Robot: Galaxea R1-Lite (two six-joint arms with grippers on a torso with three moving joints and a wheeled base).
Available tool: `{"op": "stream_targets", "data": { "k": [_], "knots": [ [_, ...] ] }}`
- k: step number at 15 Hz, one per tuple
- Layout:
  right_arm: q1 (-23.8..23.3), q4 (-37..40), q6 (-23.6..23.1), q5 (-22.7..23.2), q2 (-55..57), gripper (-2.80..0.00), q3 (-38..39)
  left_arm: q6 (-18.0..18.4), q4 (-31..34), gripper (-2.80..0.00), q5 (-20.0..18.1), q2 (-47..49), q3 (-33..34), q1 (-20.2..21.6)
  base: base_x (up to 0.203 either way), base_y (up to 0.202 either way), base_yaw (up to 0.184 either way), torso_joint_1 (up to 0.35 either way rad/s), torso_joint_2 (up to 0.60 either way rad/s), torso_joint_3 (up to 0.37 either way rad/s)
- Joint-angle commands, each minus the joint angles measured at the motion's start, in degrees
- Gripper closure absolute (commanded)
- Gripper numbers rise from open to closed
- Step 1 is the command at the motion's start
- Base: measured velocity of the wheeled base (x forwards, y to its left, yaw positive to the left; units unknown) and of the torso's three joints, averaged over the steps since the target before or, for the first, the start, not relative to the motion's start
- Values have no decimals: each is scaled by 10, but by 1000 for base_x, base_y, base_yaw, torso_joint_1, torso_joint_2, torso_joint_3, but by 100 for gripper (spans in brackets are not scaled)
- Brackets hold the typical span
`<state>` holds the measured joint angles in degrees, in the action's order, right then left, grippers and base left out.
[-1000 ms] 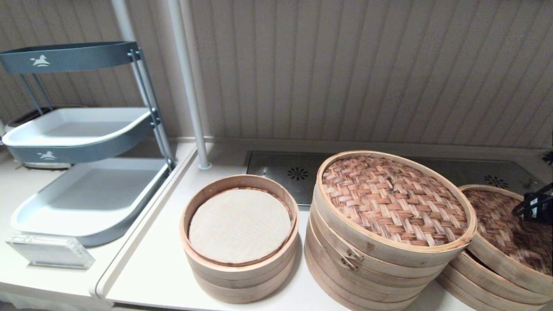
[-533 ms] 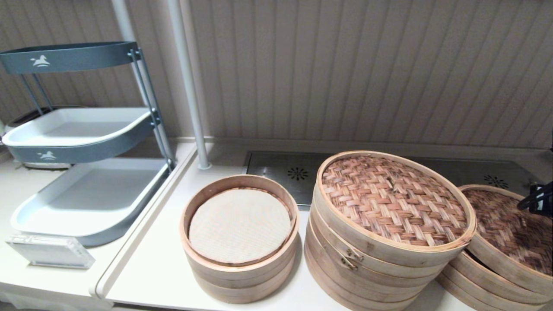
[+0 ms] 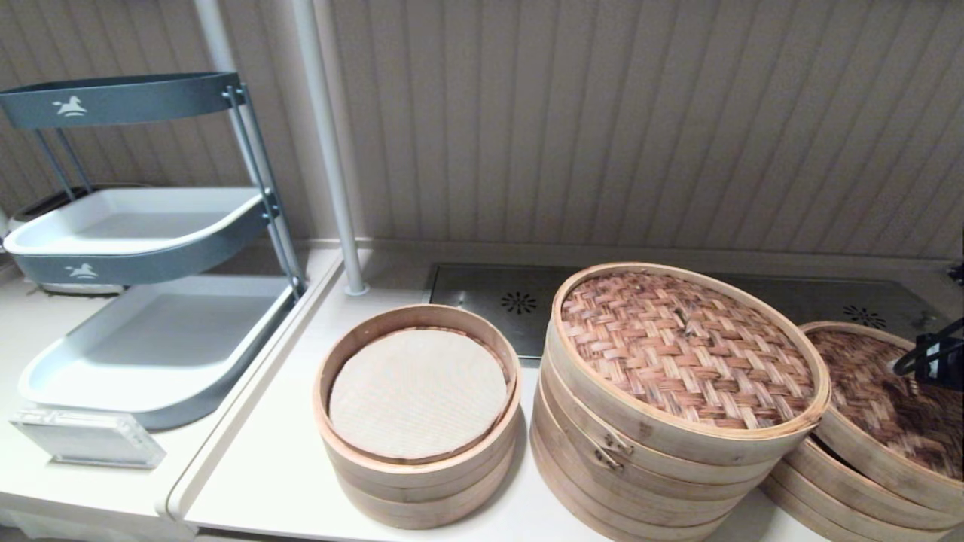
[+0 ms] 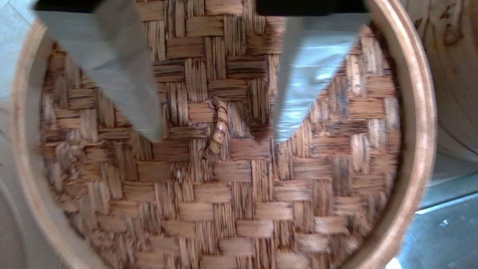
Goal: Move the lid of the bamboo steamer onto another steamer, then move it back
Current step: Pick up the steamer
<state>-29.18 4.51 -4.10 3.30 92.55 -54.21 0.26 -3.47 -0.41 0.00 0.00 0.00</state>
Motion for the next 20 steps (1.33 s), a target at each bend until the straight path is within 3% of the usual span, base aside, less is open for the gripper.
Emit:
{"op": "stream_targets", "data": {
  "k": [1, 13, 14, 15, 20],
  "knots": [
    [-1, 0, 0, 0, 11, -280, 2, 0, 0, 0, 0, -2, 14, 0, 0, 0, 0, 0, 0, 0],
    [-26, -1, 0, 1, 20, -280, 17, 0, 0, 0, 0, -1, 14, 0, 0, 0, 0, 0, 0, 0],
    [-26, -2, 0, 2, 23, -105, 17, 0, 0, 0, 0, -1, 14, 0, 0, 0, 0, 0, 0, 0],
    [-26, -4, -1, 1, 25, 0, 18, 0, 0, 0, 0, -1, 14, 0, 0, 0, 0, 0, 0, 0],
    [-26, -15, -1, 18, 24, 0, 28, 0, 0, 0, 1, -1, 14, 0, 0, 0, 0, 0, 0, 0]
  ]
}}
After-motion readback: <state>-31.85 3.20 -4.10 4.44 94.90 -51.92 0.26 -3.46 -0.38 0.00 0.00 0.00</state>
